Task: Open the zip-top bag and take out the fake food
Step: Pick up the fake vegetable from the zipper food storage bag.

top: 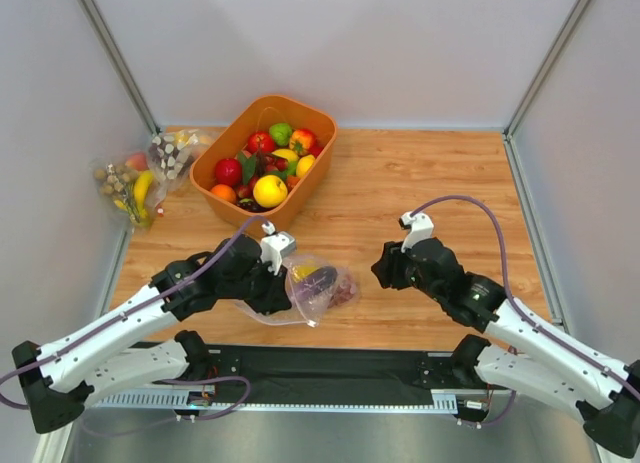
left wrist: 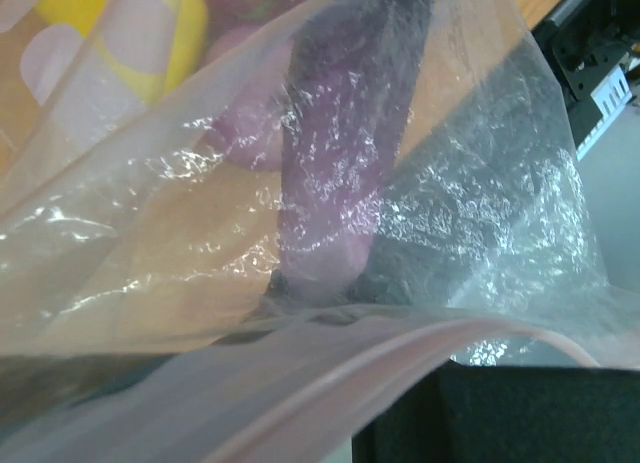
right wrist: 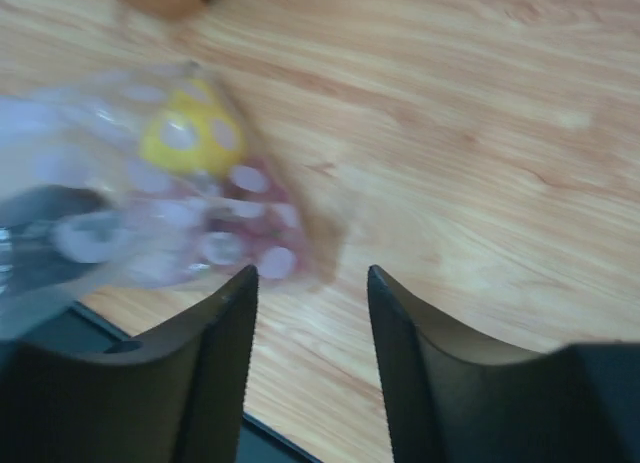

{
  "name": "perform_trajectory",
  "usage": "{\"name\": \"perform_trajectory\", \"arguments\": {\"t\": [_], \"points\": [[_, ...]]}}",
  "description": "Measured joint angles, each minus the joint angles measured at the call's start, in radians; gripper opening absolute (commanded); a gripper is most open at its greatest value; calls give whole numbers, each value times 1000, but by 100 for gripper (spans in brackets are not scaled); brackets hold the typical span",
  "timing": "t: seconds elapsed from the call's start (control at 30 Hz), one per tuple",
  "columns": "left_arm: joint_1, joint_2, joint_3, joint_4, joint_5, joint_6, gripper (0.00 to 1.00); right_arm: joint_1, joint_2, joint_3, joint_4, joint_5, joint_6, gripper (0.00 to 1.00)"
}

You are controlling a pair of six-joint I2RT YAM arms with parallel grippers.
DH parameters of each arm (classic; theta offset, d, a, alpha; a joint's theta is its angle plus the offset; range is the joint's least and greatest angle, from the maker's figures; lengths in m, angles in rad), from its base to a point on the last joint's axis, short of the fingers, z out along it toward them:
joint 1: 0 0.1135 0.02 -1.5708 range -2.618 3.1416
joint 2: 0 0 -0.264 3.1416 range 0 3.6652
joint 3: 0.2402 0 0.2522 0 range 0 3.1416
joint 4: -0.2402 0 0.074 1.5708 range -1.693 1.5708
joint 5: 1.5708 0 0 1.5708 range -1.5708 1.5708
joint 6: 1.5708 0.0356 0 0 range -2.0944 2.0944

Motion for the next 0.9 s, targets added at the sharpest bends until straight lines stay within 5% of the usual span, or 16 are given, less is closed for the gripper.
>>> {"name": "perform_trajectory", "arguments": {"t": [0.27, 0.57, 0.9], "points": [[8, 102, 8, 55, -71, -84, 0, 267, -109, 68, 49, -2, 64, 50], [30, 188, 22, 126, -71, -139, 0, 658, 21, 145, 71, 245, 114, 63], [30, 188, 115, 80, -50, -132, 0, 694, 155, 291, 83, 438, -14, 70]]}}
